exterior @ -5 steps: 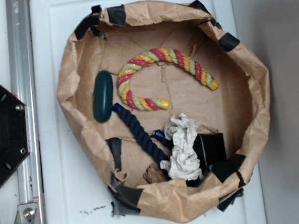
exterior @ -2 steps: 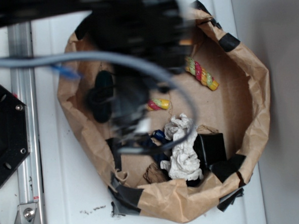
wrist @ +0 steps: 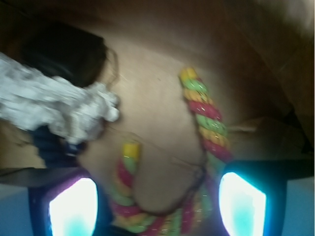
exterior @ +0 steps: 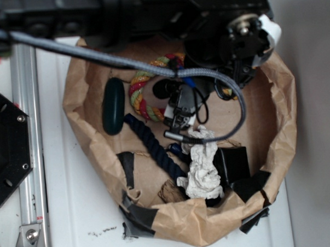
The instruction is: Grab the multicolored rope.
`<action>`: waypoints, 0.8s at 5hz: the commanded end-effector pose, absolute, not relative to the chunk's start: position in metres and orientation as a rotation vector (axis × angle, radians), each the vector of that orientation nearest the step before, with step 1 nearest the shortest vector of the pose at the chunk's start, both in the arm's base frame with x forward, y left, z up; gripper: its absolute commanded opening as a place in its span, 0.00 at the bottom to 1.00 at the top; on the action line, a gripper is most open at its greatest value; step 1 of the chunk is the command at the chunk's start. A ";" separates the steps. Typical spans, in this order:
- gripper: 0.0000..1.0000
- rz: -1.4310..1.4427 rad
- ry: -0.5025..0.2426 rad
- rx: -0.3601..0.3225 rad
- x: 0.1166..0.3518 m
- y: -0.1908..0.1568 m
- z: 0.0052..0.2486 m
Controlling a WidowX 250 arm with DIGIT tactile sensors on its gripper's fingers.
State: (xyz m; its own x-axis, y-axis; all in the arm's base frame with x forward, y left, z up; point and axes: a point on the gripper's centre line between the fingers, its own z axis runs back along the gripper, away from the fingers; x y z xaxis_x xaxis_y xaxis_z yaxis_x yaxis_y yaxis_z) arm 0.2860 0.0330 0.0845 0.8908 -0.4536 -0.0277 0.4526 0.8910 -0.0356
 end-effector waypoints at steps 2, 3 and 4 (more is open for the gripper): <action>1.00 -0.435 0.042 0.179 0.310 0.069 0.073; 1.00 -0.413 0.065 0.207 0.310 0.080 0.064; 1.00 -0.377 0.073 0.193 0.313 0.074 0.052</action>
State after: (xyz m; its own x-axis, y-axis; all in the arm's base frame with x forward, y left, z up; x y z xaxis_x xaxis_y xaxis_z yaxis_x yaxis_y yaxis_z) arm 0.3041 0.0683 0.0380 0.9146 -0.3719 -0.1589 0.3932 0.9095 0.1345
